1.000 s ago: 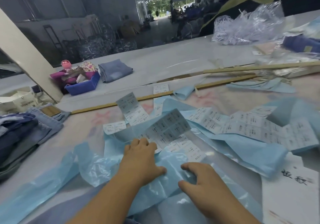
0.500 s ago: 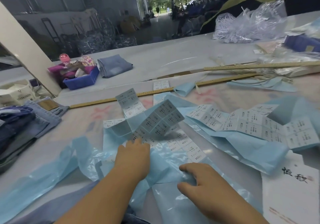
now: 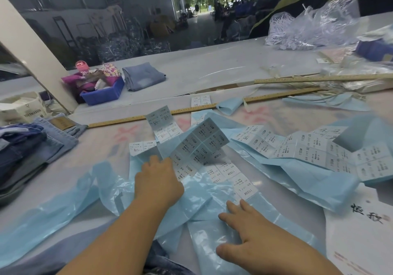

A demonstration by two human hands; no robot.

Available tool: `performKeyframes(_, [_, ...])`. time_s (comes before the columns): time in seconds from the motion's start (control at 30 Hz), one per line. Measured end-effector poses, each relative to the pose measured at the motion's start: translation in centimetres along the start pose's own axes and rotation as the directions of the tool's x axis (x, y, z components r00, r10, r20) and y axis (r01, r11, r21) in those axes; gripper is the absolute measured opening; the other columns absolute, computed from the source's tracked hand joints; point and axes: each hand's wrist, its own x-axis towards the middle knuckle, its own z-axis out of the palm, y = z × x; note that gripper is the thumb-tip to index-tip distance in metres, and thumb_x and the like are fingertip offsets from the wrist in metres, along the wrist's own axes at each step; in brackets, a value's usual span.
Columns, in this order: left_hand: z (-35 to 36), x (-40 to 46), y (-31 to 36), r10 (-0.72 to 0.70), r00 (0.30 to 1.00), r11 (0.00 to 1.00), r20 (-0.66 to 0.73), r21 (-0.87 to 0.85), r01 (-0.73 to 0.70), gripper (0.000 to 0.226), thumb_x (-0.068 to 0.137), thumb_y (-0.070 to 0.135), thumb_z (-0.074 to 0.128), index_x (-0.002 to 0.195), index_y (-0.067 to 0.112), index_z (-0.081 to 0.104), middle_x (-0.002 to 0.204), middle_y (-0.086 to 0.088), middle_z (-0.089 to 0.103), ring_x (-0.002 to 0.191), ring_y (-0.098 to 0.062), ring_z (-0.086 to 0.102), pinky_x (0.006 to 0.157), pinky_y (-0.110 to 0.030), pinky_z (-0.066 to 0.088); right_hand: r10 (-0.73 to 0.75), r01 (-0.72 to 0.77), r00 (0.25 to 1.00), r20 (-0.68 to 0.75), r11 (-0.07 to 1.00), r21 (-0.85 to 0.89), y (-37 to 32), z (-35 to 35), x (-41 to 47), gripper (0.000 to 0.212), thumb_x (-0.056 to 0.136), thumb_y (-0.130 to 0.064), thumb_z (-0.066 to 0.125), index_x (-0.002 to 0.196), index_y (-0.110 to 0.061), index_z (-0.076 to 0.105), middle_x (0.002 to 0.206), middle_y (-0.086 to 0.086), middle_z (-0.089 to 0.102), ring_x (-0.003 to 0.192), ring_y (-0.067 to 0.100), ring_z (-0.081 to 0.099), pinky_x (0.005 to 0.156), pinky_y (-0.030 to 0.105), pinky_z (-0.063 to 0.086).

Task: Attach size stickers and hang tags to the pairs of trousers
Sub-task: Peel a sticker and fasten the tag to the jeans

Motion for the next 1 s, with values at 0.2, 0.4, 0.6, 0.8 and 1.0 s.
performKeyframes(0.2, [0.3,0.3,-0.3,-0.048,0.997,0.963,0.059,-0.262,0.062,0.070,0.080,0.037,0.066,0.137,0.025,0.027,0.129,-0.001,0.051,0.113,-0.030,0.050,0.094,-0.044,0.044,-0.015,0.015,1.000,0.022,0.999,-0.033,0.1,0.3,0.1,0.068,0.091,-0.048,0.050,0.152,-0.036,0.022,0.161,-0.018,-0.012,0.146,0.009,-0.021,0.120,0.037,0.005])
performKeyframes(0.4, [0.4,0.6,0.2,-0.035,0.999,0.863,0.031,-0.503,0.046,0.036,0.087,0.023,0.061,0.121,0.028,0.049,0.111,0.006,0.064,0.095,-0.022,0.062,0.090,-0.041,0.052,-0.048,0.049,0.996,-0.073,0.999,0.023,0.7,1.0,1.0,0.066,0.091,-0.048,0.051,0.150,-0.038,0.024,0.161,-0.019,-0.007,0.147,0.005,-0.017,0.119,0.032,0.004])
performKeyframes(0.6, [-0.6,0.3,0.5,0.053,0.978,0.429,0.201,-0.889,0.160,0.015,0.096,0.020,0.059,0.090,0.017,0.073,0.088,-0.007,0.075,0.083,-0.031,0.071,0.082,-0.041,0.057,-0.029,0.102,0.930,-0.367,0.978,0.184,1.0,1.3,1.2,0.046,0.092,-0.041,0.056,0.136,-0.041,0.043,0.147,-0.032,0.023,0.139,-0.009,0.013,0.108,0.010,0.012])
performKeyframes(0.8, [-2.9,-0.5,2.3,0.220,0.965,0.112,0.142,-0.986,0.120,0.025,0.097,0.015,0.057,0.084,0.017,0.079,0.093,-0.010,0.076,0.080,-0.025,0.074,0.069,-0.035,0.061,0.117,0.370,0.613,-0.781,0.831,0.415,0.2,0.4,0.6,0.028,0.078,-0.044,0.069,0.066,-0.022,0.058,0.088,-0.016,0.063,0.093,0.001,0.056,0.080,0.015,0.040])
performKeyframes(1.0, [-5.2,-1.2,3.5,0.270,0.963,-0.061,-0.006,-0.998,0.011,0.019,0.094,0.016,0.060,0.087,0.015,0.077,0.100,-0.014,0.075,0.085,-0.026,0.072,0.074,-0.038,0.060,0.234,0.305,0.630,-0.740,0.802,0.514,-0.1,0.4,0.7,0.031,0.072,-0.009,0.077,0.060,-0.012,0.048,0.051,-0.005,0.050,0.049,0.007,0.043,0.051,0.016,0.036])
